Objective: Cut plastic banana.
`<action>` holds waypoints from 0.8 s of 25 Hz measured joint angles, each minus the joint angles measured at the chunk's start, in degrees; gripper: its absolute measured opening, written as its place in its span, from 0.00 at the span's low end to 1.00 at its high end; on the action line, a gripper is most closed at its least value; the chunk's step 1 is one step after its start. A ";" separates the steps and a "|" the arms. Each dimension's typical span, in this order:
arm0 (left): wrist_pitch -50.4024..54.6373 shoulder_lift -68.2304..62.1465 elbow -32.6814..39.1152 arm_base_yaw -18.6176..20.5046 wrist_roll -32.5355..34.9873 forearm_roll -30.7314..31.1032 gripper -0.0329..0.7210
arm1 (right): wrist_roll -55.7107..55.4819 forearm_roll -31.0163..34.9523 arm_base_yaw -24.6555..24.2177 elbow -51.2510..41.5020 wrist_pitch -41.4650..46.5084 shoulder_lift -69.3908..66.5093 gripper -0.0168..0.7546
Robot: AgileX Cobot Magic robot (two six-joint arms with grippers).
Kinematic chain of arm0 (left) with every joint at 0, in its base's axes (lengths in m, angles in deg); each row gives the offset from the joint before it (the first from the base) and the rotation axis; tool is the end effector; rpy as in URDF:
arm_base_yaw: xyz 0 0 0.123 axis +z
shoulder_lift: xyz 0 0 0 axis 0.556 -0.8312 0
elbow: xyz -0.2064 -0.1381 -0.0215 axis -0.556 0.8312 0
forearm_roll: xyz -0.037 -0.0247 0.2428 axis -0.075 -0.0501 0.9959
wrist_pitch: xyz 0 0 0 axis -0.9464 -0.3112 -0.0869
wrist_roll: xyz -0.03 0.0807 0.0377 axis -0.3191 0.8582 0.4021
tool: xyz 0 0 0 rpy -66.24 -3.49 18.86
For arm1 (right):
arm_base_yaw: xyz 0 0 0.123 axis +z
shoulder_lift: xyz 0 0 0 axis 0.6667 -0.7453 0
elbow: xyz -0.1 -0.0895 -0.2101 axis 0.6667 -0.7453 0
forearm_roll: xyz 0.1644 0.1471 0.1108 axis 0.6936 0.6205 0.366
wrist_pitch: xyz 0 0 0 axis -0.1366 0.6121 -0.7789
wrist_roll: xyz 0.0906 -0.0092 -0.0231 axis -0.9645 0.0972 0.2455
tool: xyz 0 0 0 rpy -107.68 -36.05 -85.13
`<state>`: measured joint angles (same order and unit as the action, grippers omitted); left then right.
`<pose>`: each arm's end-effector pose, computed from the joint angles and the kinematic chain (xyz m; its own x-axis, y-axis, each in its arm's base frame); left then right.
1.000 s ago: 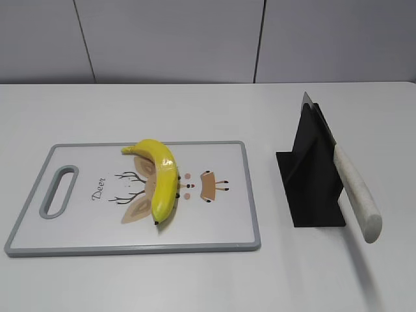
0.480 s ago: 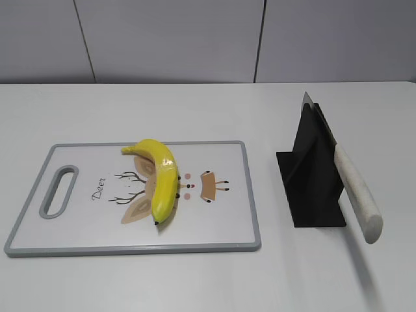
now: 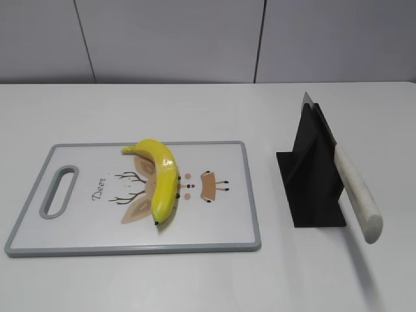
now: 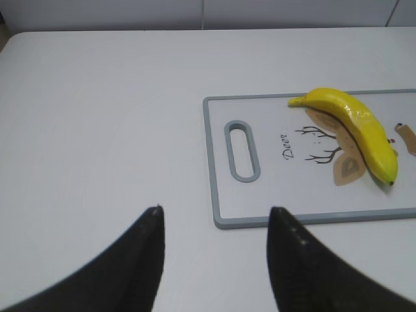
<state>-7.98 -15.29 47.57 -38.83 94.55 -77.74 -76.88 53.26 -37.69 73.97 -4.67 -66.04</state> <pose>0.0334 -0.0076 0.2750 -0.4442 0.1185 -0.8880 0.1670 0.9848 0.0479 0.0422 -0.0017 0.2613 -0.4160 -0.0147 -0.9093 -0.0199 0.9998 -0.0071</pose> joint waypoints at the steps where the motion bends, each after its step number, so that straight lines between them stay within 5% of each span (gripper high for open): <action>1: 0.00 0.00 0.00 0.00 0.00 0.00 0.69 | 0.00 0.00 0.00 0.00 0.00 0.00 0.79; 20: 0.00 0.00 0.00 0.00 0.00 0.00 0.66 | 0.00 0.00 0.00 0.00 0.05 0.00 0.79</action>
<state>-7.98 -15.29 47.57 -38.83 94.55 -77.74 -76.88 53.26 -37.69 73.97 -4.62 -66.04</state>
